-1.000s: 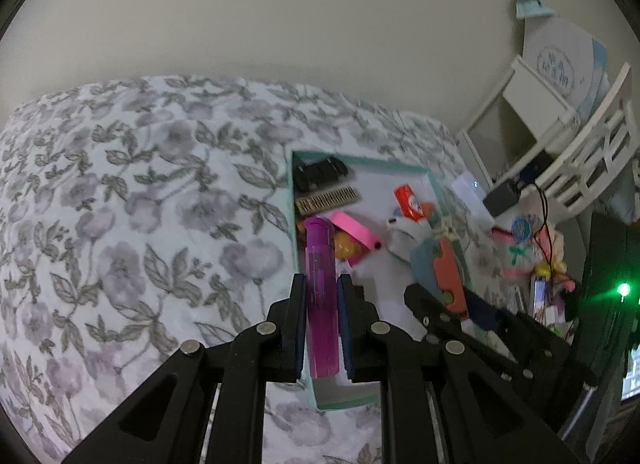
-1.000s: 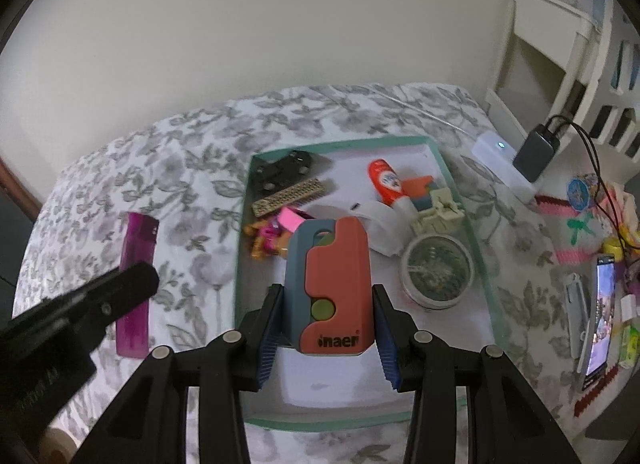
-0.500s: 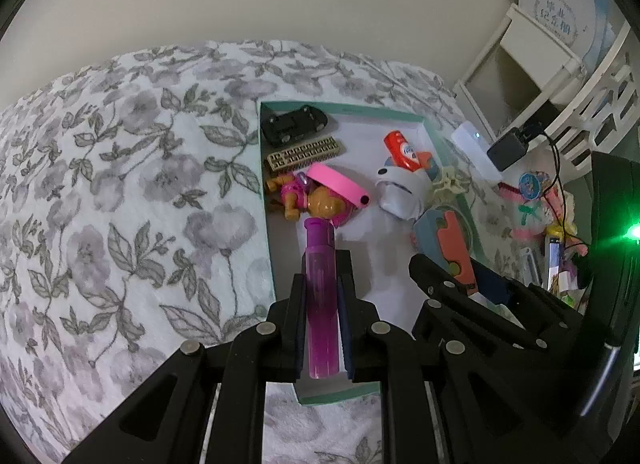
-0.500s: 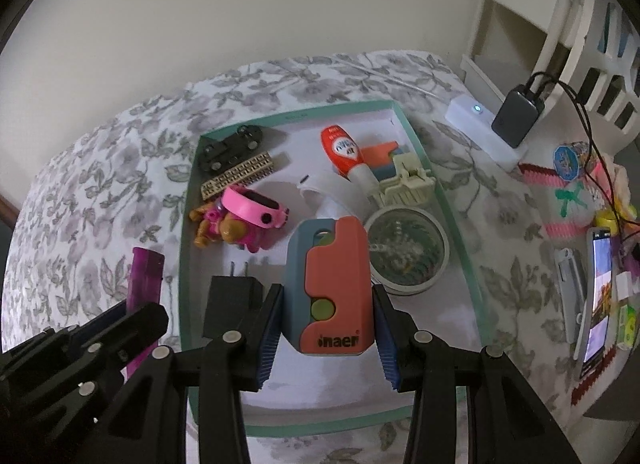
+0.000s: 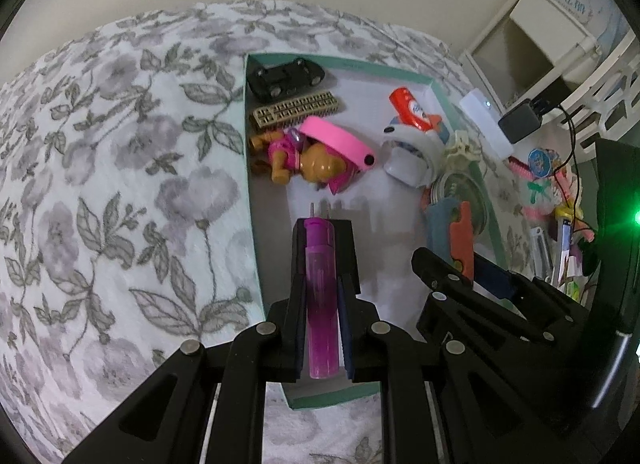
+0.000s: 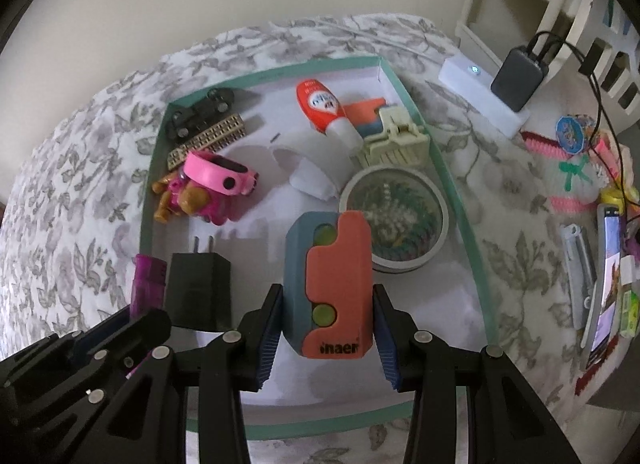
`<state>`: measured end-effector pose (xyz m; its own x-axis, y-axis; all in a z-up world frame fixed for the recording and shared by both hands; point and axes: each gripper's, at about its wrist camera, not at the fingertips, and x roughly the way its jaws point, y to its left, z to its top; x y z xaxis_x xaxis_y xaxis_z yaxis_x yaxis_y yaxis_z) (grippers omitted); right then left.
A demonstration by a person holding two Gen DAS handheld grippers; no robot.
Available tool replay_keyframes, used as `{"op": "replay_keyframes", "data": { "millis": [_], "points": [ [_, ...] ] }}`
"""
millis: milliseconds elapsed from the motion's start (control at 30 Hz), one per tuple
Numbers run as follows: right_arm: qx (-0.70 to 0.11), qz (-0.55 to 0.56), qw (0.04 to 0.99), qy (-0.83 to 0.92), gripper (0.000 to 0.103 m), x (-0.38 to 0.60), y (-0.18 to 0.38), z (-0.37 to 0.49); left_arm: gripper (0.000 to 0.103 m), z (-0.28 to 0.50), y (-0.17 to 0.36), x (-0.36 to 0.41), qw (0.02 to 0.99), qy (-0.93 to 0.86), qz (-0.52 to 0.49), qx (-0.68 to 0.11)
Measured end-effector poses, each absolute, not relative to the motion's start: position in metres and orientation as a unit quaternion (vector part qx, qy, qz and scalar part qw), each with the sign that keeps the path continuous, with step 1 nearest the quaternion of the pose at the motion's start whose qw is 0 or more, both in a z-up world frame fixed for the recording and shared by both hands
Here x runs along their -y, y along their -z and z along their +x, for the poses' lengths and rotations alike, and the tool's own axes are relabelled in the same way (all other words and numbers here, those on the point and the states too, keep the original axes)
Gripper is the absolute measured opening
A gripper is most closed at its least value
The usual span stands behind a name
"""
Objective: Organize rigid objects
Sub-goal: 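Carry the magenta lighter and coral-blue phone over the tray with both tools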
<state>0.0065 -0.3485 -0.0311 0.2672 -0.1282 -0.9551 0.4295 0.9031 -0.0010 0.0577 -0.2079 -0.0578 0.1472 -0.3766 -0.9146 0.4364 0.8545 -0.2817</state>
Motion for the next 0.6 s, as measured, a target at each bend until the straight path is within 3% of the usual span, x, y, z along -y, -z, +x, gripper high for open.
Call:
{"op": "replay_keyframes", "data": {
  "millis": [600],
  "points": [
    [-0.601,0.145,0.768,0.169,0.045,0.353,0.054,0.005,0.013,0.058,0.066,0.217,0.754,0.263,0.047,-0.601]
  ]
}}
